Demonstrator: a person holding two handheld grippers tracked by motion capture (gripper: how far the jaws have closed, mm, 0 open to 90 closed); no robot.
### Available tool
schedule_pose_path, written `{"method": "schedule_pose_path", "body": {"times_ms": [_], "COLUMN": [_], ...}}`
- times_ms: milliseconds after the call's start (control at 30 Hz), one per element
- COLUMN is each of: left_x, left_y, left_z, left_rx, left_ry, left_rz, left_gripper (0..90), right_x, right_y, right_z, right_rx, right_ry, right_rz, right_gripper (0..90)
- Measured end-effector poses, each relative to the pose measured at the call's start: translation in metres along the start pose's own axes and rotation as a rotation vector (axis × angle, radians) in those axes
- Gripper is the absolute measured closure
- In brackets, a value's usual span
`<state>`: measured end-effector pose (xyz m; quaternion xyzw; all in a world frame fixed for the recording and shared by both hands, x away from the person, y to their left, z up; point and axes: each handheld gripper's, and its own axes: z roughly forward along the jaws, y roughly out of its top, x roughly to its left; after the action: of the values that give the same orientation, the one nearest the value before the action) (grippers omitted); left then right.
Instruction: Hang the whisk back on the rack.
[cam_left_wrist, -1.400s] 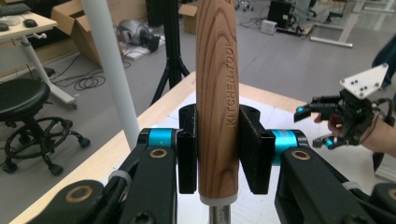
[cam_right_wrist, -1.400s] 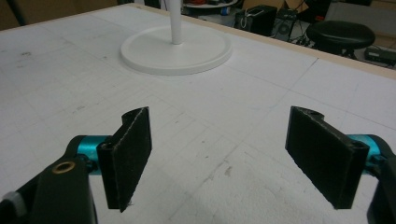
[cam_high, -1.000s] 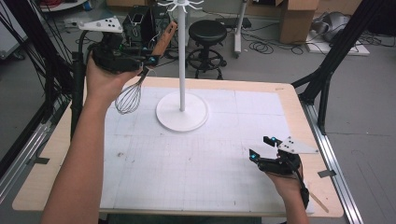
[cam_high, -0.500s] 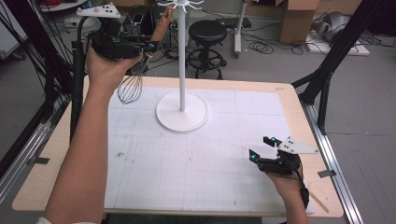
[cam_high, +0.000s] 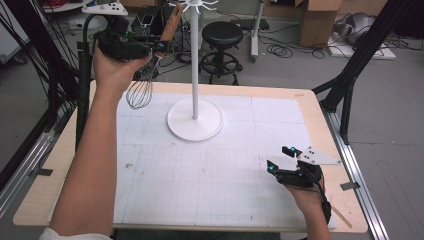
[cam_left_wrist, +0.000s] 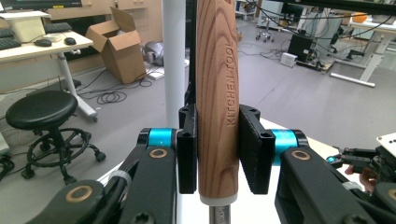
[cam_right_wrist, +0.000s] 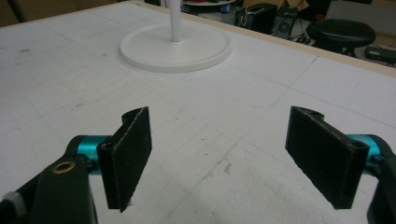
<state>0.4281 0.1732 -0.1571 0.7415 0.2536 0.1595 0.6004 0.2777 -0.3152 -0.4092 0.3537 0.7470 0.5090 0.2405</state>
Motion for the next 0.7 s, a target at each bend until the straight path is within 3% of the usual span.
{"method": "schedule_pose_path", "body": {"times_ms": [700], "left_x": [0.007], "left_y": [-0.006], "left_z": [0.023], "left_rx": [0.016], "left_ry": [-0.006], "left_rz": [-0.031], "left_gripper": [70.7], "right_x": [0.000], "right_y": [-0.001], "right_z": [-0.001], "right_rx": [0.004], "right_ry": [0.002], "right_rz": [0.003], "right_gripper": [21.7]}}
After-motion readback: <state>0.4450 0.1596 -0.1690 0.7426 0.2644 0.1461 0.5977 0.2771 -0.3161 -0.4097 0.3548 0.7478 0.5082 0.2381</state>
